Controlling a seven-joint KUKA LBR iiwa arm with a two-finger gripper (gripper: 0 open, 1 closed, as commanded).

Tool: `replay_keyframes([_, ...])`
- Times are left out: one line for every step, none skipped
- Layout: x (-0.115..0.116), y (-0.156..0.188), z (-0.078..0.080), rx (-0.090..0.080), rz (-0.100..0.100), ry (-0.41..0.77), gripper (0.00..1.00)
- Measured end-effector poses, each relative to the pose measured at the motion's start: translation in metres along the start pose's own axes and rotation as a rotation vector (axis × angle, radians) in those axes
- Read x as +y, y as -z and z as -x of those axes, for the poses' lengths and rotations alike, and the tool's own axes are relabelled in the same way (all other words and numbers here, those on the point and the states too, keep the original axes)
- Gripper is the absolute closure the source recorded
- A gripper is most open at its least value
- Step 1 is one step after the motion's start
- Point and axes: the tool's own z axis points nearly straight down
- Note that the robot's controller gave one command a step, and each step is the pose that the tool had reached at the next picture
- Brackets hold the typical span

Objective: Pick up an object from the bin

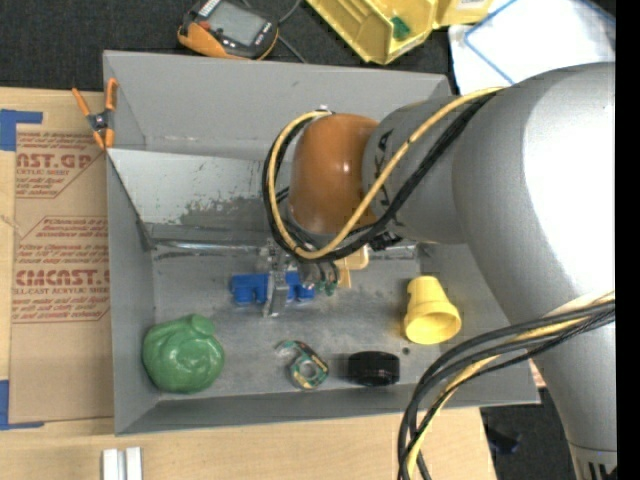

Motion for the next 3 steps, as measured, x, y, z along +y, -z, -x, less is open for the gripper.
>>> replay_keyframes([0.000,0.018,-0.002,0.006,-0.001,0.000,1.00])
replay_keyframes([0.000,0.033,0.000,0.001,0.000,0.000,1.00])
replay_keyframes([0.001,0.042,0.000,-0.001,0.001,0.000,1.00])
